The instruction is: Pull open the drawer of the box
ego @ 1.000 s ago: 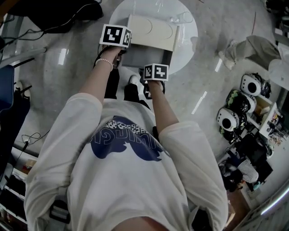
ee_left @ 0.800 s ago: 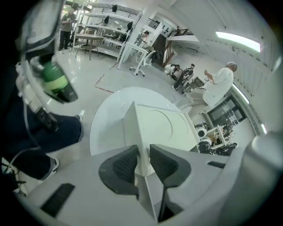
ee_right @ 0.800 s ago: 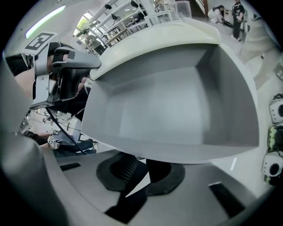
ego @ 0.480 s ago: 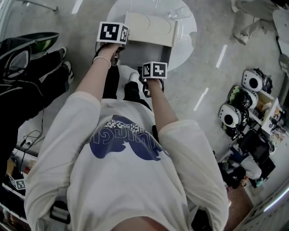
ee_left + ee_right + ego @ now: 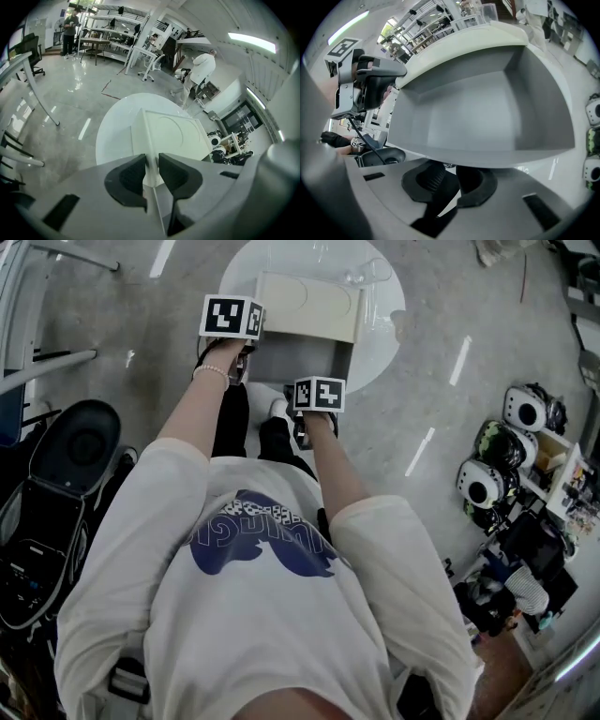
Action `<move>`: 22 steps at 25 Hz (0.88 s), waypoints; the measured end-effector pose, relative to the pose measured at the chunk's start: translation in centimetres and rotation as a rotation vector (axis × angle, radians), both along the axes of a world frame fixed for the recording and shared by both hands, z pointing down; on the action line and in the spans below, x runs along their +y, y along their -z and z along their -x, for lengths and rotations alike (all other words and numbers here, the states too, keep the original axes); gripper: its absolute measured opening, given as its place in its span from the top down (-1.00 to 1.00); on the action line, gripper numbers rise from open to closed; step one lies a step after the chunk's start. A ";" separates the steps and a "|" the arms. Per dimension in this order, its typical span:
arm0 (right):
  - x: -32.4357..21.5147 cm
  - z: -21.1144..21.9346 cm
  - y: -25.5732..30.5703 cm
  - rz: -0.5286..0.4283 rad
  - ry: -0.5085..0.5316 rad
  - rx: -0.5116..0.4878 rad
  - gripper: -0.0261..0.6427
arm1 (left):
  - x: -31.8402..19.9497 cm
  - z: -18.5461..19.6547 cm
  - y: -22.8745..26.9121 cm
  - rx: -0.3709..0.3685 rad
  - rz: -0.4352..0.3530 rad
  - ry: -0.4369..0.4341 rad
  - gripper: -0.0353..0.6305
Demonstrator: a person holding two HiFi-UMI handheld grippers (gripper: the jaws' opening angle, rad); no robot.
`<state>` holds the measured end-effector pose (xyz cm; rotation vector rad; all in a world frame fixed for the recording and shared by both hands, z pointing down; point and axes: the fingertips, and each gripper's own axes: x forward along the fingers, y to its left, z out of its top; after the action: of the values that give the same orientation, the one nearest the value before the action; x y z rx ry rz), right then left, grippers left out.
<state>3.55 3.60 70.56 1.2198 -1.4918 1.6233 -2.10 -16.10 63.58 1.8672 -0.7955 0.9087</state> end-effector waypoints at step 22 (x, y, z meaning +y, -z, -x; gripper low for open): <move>0.6 -9.4 10.2 -0.258 -0.298 -0.275 0.35 | 1.2 3.2 4.1 0.016 -0.193 0.122 0.58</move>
<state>12.91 4.20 60.33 1.4623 -1.8023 1.8994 -5.29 -14.91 59.45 1.9643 -1.0061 0.7616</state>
